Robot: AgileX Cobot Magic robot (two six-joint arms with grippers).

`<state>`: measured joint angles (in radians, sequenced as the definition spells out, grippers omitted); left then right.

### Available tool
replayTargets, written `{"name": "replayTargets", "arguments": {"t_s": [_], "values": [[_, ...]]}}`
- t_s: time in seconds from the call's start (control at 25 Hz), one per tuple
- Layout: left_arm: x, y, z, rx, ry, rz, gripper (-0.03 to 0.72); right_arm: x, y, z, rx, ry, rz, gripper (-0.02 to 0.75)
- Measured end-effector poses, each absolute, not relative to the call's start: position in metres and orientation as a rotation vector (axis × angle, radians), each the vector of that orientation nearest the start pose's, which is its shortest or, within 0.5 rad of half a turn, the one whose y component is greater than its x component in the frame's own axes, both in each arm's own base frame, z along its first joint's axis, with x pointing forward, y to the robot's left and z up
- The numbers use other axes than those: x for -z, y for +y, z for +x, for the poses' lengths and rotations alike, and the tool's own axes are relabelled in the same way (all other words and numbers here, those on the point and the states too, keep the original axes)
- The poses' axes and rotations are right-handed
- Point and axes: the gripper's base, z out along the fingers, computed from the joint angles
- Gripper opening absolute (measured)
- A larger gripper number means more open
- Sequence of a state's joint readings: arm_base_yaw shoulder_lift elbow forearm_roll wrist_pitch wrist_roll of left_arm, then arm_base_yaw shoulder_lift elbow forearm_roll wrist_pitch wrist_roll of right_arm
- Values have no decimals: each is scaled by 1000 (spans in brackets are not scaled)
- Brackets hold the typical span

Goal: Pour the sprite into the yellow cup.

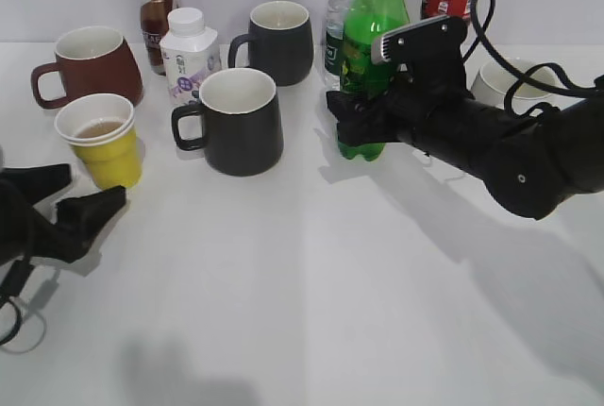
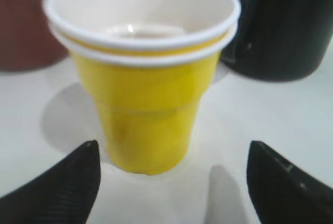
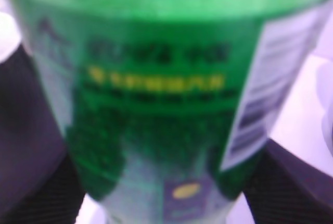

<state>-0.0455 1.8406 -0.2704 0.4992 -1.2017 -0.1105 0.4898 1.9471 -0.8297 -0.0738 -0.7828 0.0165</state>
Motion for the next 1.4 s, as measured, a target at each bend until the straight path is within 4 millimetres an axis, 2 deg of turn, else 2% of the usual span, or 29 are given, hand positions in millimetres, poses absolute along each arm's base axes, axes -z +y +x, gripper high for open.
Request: {"name": "replayTargets", "arguments": {"t_s": [0.16,0.48,0.76,0.96,1.08,1.28,1.4], "values": [[-117,-48,219,389,1835,393,672,-144,181,329,-365,1774,-516,626],[-128,-51,205,501,1957,355,648,-149,178,326,-349,1835,-530,631],[-143,-46,195,496,2062,248,615,-153,173,319,-360,1987,-490,631],[-157,-40,189,486,2082,108,577,-154,169,312,-325,2114,-508,627],[-161,-36,186,451,2117,50,570,-157,165,306,-306,2189,-508,612],[-165,-30,188,298,2255,-17,569,-170,163,290,-287,2308,-518,587],[-171,-29,191,211,2380,-171,569,-180,162,277,-266,2384,-545,587]]}}
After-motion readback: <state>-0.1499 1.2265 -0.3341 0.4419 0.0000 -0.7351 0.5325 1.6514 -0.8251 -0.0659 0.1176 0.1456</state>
